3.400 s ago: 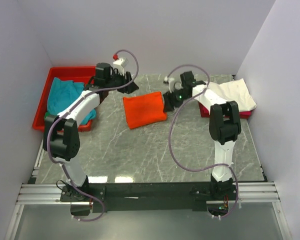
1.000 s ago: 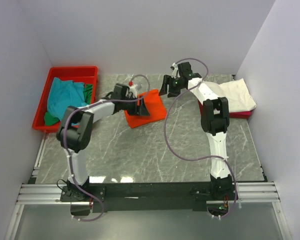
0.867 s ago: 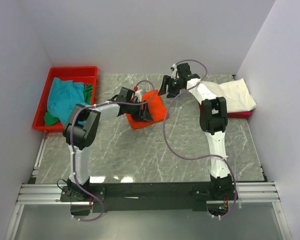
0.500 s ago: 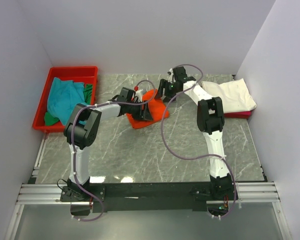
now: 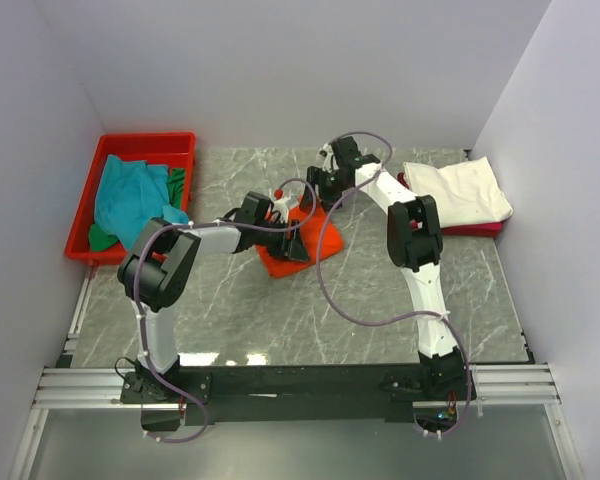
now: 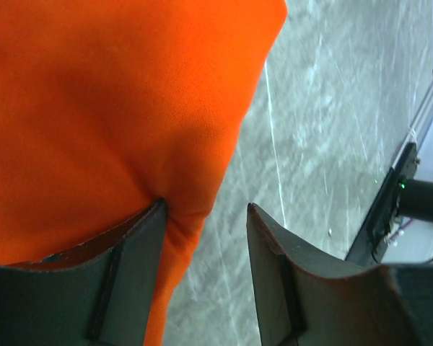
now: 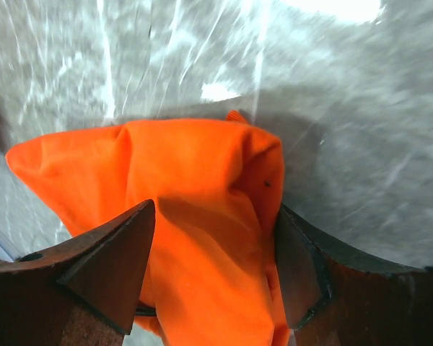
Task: Fold and stack the t-shirts
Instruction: Neatly place the folded tshirt to the corner
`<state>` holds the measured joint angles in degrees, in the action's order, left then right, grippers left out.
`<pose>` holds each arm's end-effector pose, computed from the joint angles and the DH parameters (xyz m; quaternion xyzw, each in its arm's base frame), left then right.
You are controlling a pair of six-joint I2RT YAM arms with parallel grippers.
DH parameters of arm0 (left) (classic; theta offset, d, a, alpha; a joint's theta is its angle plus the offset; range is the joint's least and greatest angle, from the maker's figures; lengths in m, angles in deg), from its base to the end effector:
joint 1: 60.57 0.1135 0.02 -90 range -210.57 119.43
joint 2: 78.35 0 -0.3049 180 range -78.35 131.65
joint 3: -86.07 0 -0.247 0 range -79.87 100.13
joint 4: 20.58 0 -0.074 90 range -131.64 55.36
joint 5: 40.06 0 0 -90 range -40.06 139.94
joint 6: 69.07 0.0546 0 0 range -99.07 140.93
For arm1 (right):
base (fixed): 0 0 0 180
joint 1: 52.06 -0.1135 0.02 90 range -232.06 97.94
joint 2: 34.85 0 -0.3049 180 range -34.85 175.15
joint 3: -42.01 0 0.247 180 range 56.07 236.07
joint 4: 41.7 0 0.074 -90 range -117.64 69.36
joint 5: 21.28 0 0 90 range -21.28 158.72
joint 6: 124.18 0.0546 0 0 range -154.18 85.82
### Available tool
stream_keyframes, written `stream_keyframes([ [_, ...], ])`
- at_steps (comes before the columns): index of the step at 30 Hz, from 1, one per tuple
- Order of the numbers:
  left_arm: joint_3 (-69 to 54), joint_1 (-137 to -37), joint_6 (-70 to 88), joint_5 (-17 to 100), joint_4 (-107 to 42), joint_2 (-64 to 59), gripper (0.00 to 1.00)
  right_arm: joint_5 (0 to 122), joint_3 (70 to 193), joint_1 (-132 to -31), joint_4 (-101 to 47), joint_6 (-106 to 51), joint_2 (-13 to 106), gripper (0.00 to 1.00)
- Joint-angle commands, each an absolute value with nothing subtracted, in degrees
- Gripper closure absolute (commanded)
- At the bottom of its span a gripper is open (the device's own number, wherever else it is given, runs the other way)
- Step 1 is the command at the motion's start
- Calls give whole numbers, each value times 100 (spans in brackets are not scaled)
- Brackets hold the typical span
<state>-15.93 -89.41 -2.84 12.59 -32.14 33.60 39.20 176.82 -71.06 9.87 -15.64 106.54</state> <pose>0.3529 -0.2322 0.1746 0.1599 0.8706 -0.4246 0.1902 0.5281 0.2103 0.1722 -0.0736 0.9296 0.3173 0.1724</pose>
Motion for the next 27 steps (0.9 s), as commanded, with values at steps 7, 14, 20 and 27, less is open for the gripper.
stream_keyframes([
  [7,-2186,-9054,-403,1302,-3754,2968,44,4191,17349,-7508,2033,-2354,10665,44],
  [14,-2213,-8897,-255,1820,-4271,1466,31,4015,17561,-7517,2545,-2855,10869,88],
  [20,-2177,-8431,650,3338,-5142,-432,18,4689,16858,-7333,2255,-3891,9842,100],
  [27,-3125,-8351,1424,4931,-5407,-2470,4,7054,15330,-7245,1349,-4735,7725,100],
])
